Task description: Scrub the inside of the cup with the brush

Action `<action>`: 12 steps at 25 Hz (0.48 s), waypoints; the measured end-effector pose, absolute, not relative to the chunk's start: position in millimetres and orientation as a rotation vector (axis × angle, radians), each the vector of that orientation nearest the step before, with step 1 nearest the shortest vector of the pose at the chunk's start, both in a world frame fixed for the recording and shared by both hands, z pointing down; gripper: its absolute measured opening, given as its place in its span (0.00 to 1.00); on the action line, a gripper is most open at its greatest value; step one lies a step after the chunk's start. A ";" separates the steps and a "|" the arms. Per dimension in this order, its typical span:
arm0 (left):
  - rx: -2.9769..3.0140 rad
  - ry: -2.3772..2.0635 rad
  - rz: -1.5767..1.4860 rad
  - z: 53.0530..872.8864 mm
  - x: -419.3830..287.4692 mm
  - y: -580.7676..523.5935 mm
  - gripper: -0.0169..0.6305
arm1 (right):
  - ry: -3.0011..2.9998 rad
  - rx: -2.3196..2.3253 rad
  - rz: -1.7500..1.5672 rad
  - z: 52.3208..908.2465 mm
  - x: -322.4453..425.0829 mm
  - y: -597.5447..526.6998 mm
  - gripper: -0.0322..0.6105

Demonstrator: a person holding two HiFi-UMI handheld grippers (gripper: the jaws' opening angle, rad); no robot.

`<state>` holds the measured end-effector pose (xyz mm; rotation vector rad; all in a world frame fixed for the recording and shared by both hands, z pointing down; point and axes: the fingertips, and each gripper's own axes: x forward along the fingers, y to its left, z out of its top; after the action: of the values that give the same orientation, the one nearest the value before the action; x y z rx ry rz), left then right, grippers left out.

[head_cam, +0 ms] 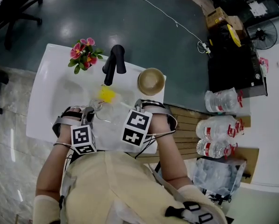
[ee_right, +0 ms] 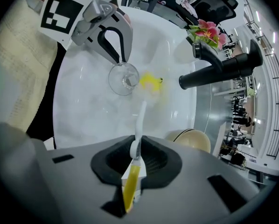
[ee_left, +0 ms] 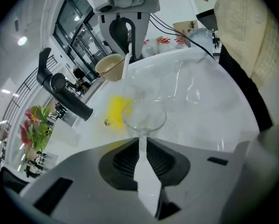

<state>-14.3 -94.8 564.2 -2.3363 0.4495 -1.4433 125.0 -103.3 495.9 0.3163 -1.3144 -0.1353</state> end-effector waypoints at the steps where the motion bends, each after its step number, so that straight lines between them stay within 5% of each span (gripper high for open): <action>1: -2.337 0.452 -1.443 563.3 -14.4 -95.2 0.11 | -1.310 0.318 -0.129 495.6 126.3 -100.8 0.13; 12: -2.392 0.512 -1.464 564.3 -15.7 -99.5 0.11 | -1.295 0.295 -0.049 504.6 140.8 -68.5 0.13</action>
<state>-15.7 -99.5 564.3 -2.3921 0.5119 -1.4644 140.8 -68.5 504.6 0.2949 -1.2949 -0.0491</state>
